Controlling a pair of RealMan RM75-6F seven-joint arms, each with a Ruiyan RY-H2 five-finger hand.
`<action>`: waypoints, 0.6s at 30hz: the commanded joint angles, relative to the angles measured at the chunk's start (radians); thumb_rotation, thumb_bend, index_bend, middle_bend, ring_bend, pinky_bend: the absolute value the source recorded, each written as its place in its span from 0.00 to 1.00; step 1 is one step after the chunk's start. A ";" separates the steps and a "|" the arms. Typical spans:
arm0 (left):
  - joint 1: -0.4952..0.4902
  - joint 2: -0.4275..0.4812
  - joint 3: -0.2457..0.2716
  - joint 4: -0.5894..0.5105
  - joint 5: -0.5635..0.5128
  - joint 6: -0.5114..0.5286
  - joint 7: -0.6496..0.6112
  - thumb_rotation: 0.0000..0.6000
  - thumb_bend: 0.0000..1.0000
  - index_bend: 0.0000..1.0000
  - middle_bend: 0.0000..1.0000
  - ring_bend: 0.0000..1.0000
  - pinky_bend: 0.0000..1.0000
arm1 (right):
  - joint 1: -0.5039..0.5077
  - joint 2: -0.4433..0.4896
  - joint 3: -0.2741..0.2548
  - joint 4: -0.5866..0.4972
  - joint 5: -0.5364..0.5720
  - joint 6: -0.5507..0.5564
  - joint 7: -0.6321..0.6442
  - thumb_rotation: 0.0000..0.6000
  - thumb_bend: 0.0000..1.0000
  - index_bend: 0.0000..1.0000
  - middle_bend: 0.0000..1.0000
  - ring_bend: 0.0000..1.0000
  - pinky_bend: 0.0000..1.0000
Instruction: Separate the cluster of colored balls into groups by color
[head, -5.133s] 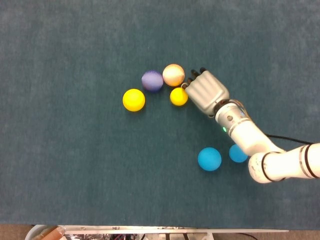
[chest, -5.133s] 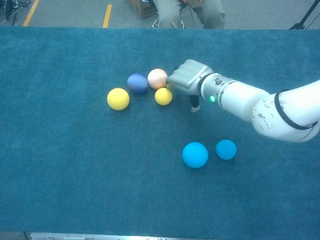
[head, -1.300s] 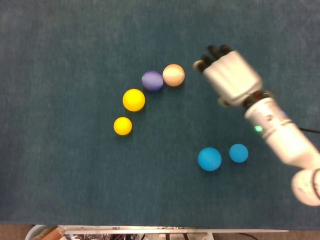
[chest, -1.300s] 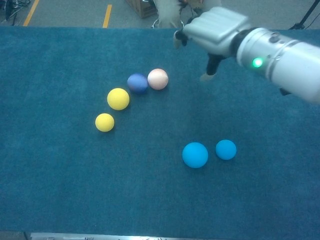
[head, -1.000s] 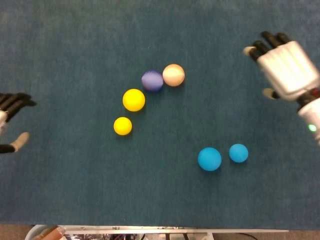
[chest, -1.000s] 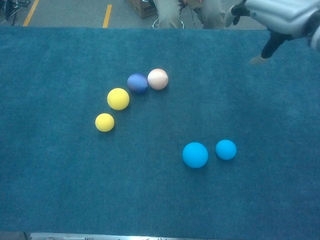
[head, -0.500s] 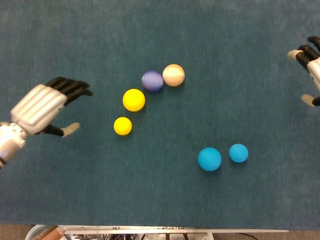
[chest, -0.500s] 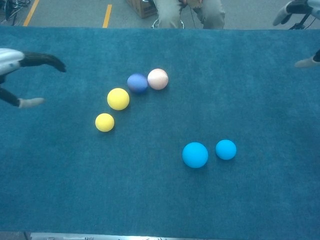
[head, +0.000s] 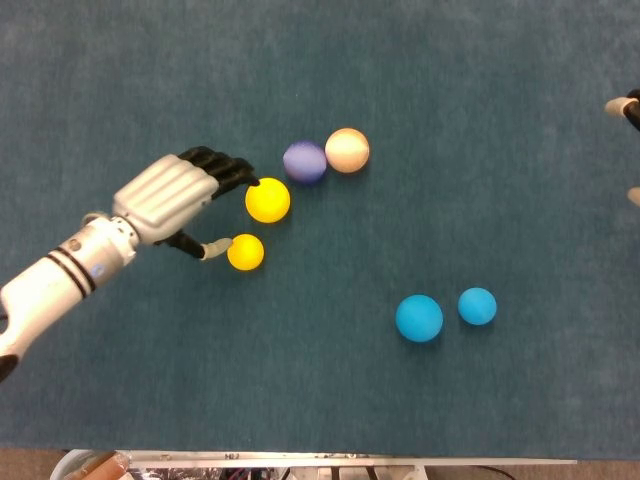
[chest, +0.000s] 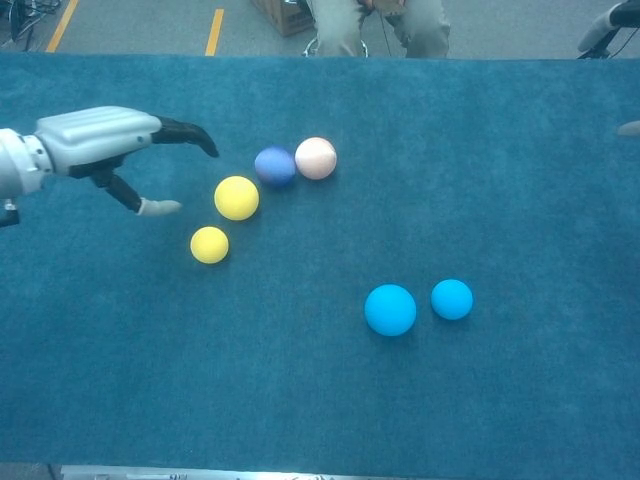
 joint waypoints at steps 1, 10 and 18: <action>-0.029 -0.039 -0.008 0.021 -0.035 -0.032 0.032 0.79 0.29 0.16 0.14 0.13 0.13 | -0.013 0.003 0.008 0.008 -0.011 -0.008 0.012 1.00 0.05 0.26 0.30 0.14 0.23; -0.076 -0.120 -0.010 0.080 -0.123 -0.083 0.095 0.80 0.29 0.17 0.14 0.13 0.13 | -0.052 0.015 0.038 0.033 -0.028 -0.026 0.049 1.00 0.05 0.26 0.30 0.14 0.23; -0.091 -0.148 0.005 0.105 -0.162 -0.095 0.120 0.79 0.30 0.17 0.14 0.13 0.13 | -0.076 0.015 0.060 0.045 -0.041 -0.041 0.064 1.00 0.05 0.26 0.30 0.14 0.23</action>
